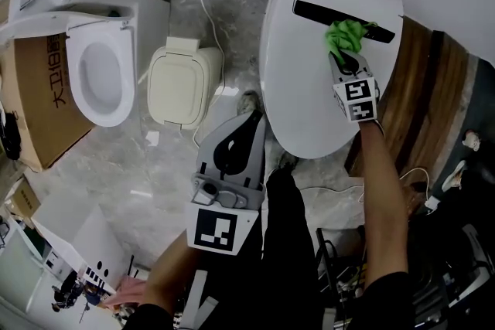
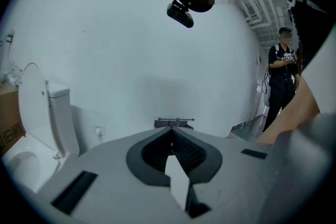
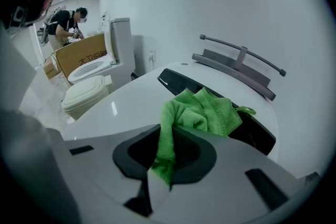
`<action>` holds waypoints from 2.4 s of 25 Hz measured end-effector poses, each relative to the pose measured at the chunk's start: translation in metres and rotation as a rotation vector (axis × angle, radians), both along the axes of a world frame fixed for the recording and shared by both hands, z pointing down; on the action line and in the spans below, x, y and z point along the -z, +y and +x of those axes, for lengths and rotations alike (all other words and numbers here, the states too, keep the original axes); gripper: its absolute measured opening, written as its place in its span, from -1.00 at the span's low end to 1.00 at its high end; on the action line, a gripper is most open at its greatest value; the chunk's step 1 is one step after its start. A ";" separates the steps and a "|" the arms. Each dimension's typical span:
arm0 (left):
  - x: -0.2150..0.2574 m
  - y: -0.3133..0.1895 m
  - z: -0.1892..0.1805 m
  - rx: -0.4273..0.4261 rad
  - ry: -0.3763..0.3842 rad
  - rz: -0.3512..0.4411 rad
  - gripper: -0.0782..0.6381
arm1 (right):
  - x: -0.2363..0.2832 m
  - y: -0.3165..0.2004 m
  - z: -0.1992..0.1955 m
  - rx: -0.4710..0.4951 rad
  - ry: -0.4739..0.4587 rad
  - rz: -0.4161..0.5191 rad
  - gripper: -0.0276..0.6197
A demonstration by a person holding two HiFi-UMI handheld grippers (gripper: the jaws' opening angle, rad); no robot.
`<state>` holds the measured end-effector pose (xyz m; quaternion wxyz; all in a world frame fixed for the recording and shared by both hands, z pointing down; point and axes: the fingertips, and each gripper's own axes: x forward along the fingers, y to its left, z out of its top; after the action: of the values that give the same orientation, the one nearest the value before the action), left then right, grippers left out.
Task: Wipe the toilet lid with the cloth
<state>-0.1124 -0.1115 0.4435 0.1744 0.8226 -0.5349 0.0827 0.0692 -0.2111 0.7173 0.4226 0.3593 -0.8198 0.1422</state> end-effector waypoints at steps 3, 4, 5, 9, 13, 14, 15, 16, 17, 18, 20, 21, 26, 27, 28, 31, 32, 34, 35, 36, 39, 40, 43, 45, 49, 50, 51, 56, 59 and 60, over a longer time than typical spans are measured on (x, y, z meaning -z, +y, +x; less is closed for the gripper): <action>0.000 0.006 0.000 0.013 -0.001 0.001 -0.76 | 0.000 0.005 -0.007 0.100 0.033 0.002 -0.73; 0.000 0.008 0.001 0.018 -0.002 0.002 -0.76 | -0.002 0.008 -0.009 0.146 0.047 0.003 -0.73; 0.000 0.011 0.001 0.023 -0.003 0.003 -0.76 | -0.003 0.010 -0.013 0.198 0.063 0.003 -0.73; -0.001 0.025 0.001 0.045 -0.007 0.003 -0.76 | -0.005 0.026 -0.032 0.381 0.123 0.002 -0.73; -0.001 0.040 0.005 0.060 -0.015 0.005 -0.76 | -0.010 0.059 -0.050 0.528 0.114 -0.028 -0.73; 0.000 0.044 0.006 0.064 -0.017 0.007 -0.76 | -0.011 0.068 -0.052 0.544 0.108 -0.033 -0.73; 0.000 0.049 0.007 0.069 -0.019 0.008 -0.76 | -0.012 0.079 -0.053 0.560 0.105 -0.034 -0.73; 0.000 0.053 0.008 0.074 -0.021 0.011 -0.76 | -0.014 0.091 -0.053 0.582 0.106 -0.033 -0.73; 0.001 0.059 0.008 0.079 -0.023 0.016 -0.76 | -0.016 0.105 -0.053 0.608 0.108 -0.033 -0.73; 0.002 0.064 0.008 0.085 -0.024 0.020 -0.76 | -0.018 0.119 -0.053 0.638 0.110 -0.031 -0.73; 0.004 0.075 0.010 0.099 -0.028 0.027 -0.76 | -0.022 0.149 -0.051 0.692 0.114 -0.029 -0.73; 0.004 0.082 0.012 0.108 -0.028 0.028 -0.76 | -0.025 0.164 -0.049 0.716 0.114 -0.031 -0.73; 0.008 0.119 0.030 0.133 -0.030 0.041 -0.76 | -0.036 0.246 -0.025 0.825 0.125 -0.071 -0.73; 0.008 0.128 0.033 0.140 -0.029 0.042 -0.76 | -0.039 0.263 -0.020 0.834 0.127 -0.078 -0.73; 0.008 0.137 0.037 0.148 -0.028 0.042 -0.76 | -0.041 0.278 -0.014 0.838 0.128 -0.084 -0.73; 0.006 0.163 0.048 0.178 -0.018 0.038 -0.76 | -0.047 0.319 0.003 0.846 0.128 -0.102 -0.73; 0.006 0.171 0.052 0.186 -0.014 0.035 -0.76 | -0.049 0.332 0.009 0.851 0.130 -0.111 -0.73; 0.006 0.183 0.062 0.195 -0.010 0.031 -0.76 | -0.053 0.356 0.023 0.858 0.139 -0.124 -0.73; 0.006 0.189 0.067 0.197 -0.009 0.029 -0.76 | -0.054 0.365 0.030 0.853 0.144 -0.130 -0.73; 0.008 0.194 0.072 0.198 -0.007 0.027 -0.76 | -0.056 0.375 0.037 0.843 0.150 -0.140 -0.73; 0.014 0.206 0.088 0.187 -0.003 0.026 -0.76 | -0.067 0.407 0.065 0.844 0.234 -0.216 -0.73; 0.016 0.209 0.092 0.180 -0.002 0.026 -0.76 | -0.072 0.420 0.076 0.865 0.274 -0.241 -0.73; 0.021 0.214 0.106 0.148 -0.012 0.023 -0.76 | -0.071 0.456 0.101 0.845 0.233 -0.292 -0.73; 0.024 0.210 0.114 0.128 -0.013 0.029 -0.76 | -0.058 0.461 0.112 0.720 0.120 -0.313 -0.73; 0.029 0.198 0.124 0.117 0.003 0.029 -0.76 | -0.021 0.418 0.143 0.178 -0.176 -0.340 -0.73; 0.030 0.194 0.127 0.108 0.004 0.030 -0.76 | -0.011 0.399 0.155 0.014 -0.261 -0.331 -0.73; 0.031 0.188 0.130 0.097 0.005 0.032 -0.76 | 0.000 0.377 0.166 -0.132 -0.338 -0.306 -0.73; 0.028 0.150 0.145 0.030 0.002 0.034 -0.76 | 0.044 0.268 0.221 -0.533 -0.526 -0.084 -0.73; 0.027 0.124 0.150 0.000 0.009 0.037 -0.76 | 0.051 0.204 0.243 -0.634 -0.499 -0.027 -0.73; 0.028 0.115 0.151 -0.011 0.013 0.034 -0.76 | 0.051 0.185 0.249 -0.671 -0.495 -0.025 -0.73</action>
<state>0.0389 0.0039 0.4159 0.1634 0.8288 -0.5307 0.0690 0.3180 -0.0264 0.6660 0.1473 0.5565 -0.7322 0.3639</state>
